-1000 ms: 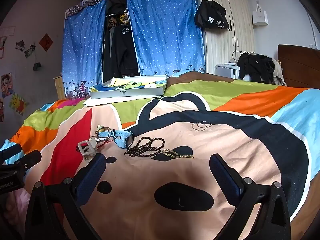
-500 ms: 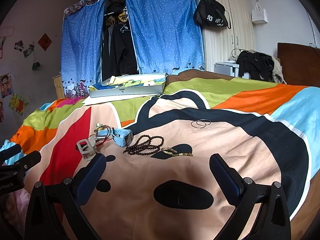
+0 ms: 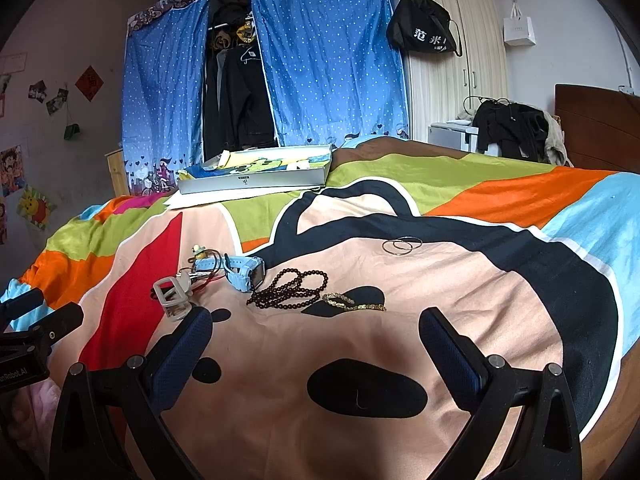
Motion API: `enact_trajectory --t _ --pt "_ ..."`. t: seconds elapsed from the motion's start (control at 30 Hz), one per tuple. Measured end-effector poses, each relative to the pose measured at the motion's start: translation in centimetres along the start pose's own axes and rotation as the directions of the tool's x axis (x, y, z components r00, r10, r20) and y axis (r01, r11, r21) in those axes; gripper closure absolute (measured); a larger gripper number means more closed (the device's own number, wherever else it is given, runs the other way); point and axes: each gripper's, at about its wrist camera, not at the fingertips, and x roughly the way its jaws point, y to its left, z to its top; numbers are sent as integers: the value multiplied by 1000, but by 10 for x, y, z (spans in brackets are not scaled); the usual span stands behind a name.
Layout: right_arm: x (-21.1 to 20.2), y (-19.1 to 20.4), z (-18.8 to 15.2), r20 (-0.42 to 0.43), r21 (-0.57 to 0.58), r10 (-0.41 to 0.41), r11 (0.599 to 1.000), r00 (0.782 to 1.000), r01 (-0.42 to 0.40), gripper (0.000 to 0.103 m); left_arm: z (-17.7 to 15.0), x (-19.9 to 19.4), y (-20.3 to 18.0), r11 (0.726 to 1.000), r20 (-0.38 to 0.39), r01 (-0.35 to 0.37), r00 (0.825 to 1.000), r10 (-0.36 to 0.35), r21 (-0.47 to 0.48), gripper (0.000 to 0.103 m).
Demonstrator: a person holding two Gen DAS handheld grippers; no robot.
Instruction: Organize jewelry
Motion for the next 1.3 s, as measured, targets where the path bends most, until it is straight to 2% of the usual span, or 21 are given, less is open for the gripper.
enact_trajectory --t 1.3 --pt "3 -2 -5 -13 4 1 1000 1000 -1 0 -1 0 -2 1000 -12 10 1000 -10 10 1"
